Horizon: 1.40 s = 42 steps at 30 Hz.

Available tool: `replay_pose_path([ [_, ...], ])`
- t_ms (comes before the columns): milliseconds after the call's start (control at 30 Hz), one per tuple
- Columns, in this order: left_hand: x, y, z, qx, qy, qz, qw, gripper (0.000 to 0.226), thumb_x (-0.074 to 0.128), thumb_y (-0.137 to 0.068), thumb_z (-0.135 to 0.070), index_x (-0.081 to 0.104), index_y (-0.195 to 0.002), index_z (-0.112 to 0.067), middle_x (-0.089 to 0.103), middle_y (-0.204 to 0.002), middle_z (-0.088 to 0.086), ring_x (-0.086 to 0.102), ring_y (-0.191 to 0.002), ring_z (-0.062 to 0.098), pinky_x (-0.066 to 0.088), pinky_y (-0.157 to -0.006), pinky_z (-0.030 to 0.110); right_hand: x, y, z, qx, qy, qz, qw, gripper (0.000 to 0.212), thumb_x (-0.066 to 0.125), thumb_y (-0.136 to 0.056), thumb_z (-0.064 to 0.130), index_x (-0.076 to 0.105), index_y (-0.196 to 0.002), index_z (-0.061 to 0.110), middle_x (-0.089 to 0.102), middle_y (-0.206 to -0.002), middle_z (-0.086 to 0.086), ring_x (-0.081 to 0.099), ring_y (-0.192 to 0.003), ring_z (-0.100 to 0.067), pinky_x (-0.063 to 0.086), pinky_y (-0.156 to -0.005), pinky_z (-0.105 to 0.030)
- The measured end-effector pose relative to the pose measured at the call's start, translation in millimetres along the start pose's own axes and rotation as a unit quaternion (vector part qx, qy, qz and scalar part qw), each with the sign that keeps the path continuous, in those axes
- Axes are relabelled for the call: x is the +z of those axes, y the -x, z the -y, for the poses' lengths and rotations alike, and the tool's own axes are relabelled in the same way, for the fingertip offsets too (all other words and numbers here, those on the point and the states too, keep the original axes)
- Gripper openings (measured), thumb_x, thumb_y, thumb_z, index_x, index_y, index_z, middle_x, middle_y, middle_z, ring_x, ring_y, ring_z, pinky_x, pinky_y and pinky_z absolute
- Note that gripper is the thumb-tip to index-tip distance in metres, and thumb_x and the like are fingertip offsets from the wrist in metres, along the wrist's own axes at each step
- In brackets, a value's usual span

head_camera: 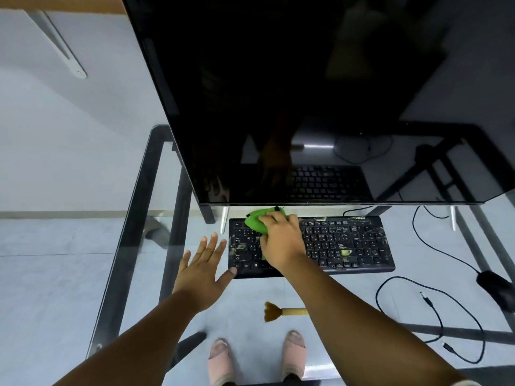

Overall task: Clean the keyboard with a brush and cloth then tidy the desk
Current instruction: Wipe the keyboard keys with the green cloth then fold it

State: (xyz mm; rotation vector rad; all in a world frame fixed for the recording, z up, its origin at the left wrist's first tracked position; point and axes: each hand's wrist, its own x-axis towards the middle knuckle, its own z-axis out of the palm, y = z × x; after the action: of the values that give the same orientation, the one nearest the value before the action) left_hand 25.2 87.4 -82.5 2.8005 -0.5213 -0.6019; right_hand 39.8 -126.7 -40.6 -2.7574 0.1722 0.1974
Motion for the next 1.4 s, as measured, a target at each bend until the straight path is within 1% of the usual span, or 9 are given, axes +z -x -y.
replay_pose_path([
  [100, 3, 0, 0, -0.005, -0.023, -0.009, 1.000, 0.086, 0.006, -0.077, -0.081, -0.014, -0.150, -0.038, -0.028, -0.154, -0.015, -0.025, -0.143, 0.011, -0.009, -0.118, 0.041, 1, -4, 5, -0.056, 0.013, 0.017, 0.998, 0.048, 0.050, -0.093, 0.019, 0.048, -0.140, 0.022, 0.046, -0.143, 0.005, 0.037, -0.118, -0.027, 0.038, -0.107, -0.032],
  [300, 4, -2, -3, -0.007, -0.033, -0.010, 0.999, 0.087, 0.010, -0.080, -0.080, -0.012, -0.152, -0.035, -0.027, -0.155, -0.012, -0.024, -0.144, 0.013, -0.009, -0.118, 0.043, 3, -6, -8, 0.063, 0.032, -0.035, 0.997, 0.046, 0.045, -0.092, 0.012, 0.050, -0.137, 0.016, 0.050, -0.137, 0.000, 0.037, -0.116, -0.028, 0.037, -0.102, -0.032],
  [500, 4, -2, 0, -0.007, -0.026, -0.012, 1.000, 0.089, 0.014, -0.082, -0.079, -0.011, -0.153, -0.032, -0.026, -0.155, -0.013, -0.023, -0.144, 0.012, -0.008, -0.118, 0.041, 5, -14, 1, -0.136, 0.004, 0.025, 0.990, 0.055, 0.050, -0.087, 0.000, 0.053, -0.138, 0.020, 0.049, -0.143, 0.005, 0.037, -0.120, -0.024, 0.037, -0.108, -0.032],
  [667, 6, -2, 1, -0.012, -0.014, -0.018, 1.000, 0.098, 0.007, -0.076, -0.084, -0.010, -0.153, -0.028, -0.024, -0.156, -0.012, -0.020, -0.145, 0.011, -0.005, -0.119, 0.041, 6, -18, -5, -0.041, 0.002, -0.037, 0.998, 0.048, 0.051, -0.087, 0.002, 0.060, -0.132, 0.017, 0.055, -0.136, 0.003, 0.039, -0.118, -0.025, 0.041, -0.105, -0.037],
  [767, 7, -2, 2, -0.015, -0.011, -0.020, 1.000, 0.100, 0.009, -0.075, -0.084, -0.011, -0.153, -0.026, -0.023, -0.157, -0.011, -0.019, -0.145, 0.011, -0.004, -0.119, 0.040, 15, -13, 14, -0.107, -0.010, -0.007, 0.994, 0.054, 0.051, -0.086, 0.000, 0.056, -0.136, 0.020, 0.051, -0.141, 0.007, 0.036, -0.123, -0.024, 0.038, -0.108, -0.037],
  [900, 5, -2, 2, -0.020, 0.004, -0.028, 0.999, 0.101, 0.018, -0.076, -0.083, -0.009, -0.154, -0.025, -0.021, -0.157, -0.010, -0.018, -0.145, 0.009, -0.005, -0.118, 0.036, 16, -6, -3, -0.197, -0.022, 0.036, 0.979, 0.049, 0.051, -0.085, -0.001, 0.067, -0.124, 0.024, 0.058, -0.135, 0.008, 0.041, -0.111, -0.022, 0.043, -0.101, -0.039],
  [1133, 9, 2, 6, -0.004, 0.026, -0.039, 0.999, 0.096, 0.021, -0.079, -0.080, -0.003, -0.155, -0.025, -0.018, -0.158, -0.010, -0.018, -0.145, 0.009, -0.009, -0.116, 0.031, 17, -16, 17, -0.126, -0.013, -0.012, 0.992, 0.051, 0.051, -0.086, 0.002, 0.062, -0.130, 0.024, 0.055, -0.138, 0.008, 0.039, -0.117, -0.023, 0.043, -0.100, -0.042],
  [1300, 12, 7, 15, 0.021, 0.060, -0.043, 0.997, 0.092, 0.013, -0.079, -0.076, 0.000, -0.155, -0.026, -0.013, -0.159, -0.011, -0.016, -0.145, 0.007, -0.007, -0.117, 0.028, 21, -4, 16, -0.205, -0.008, 0.030, 0.978, 0.054, 0.054, -0.081, -0.004, 0.068, -0.121, 0.029, 0.058, -0.134, 0.011, 0.041, -0.113, -0.023, 0.041, -0.098, -0.041],
  [1400, 13, 9, 16, 0.024, 0.077, -0.052, 0.995, 0.087, 0.020, -0.085, -0.073, 0.002, -0.155, -0.025, -0.011, -0.160, -0.011, -0.013, -0.146, 0.007, -0.005, -0.117, 0.027, 26, 11, 3, -0.238, -0.008, 0.037, 0.970, 0.050, 0.057, -0.079, -0.005, 0.072, -0.112, 0.028, 0.062, -0.128, 0.011, 0.045, -0.106, -0.024, 0.047, -0.091, -0.045],
])
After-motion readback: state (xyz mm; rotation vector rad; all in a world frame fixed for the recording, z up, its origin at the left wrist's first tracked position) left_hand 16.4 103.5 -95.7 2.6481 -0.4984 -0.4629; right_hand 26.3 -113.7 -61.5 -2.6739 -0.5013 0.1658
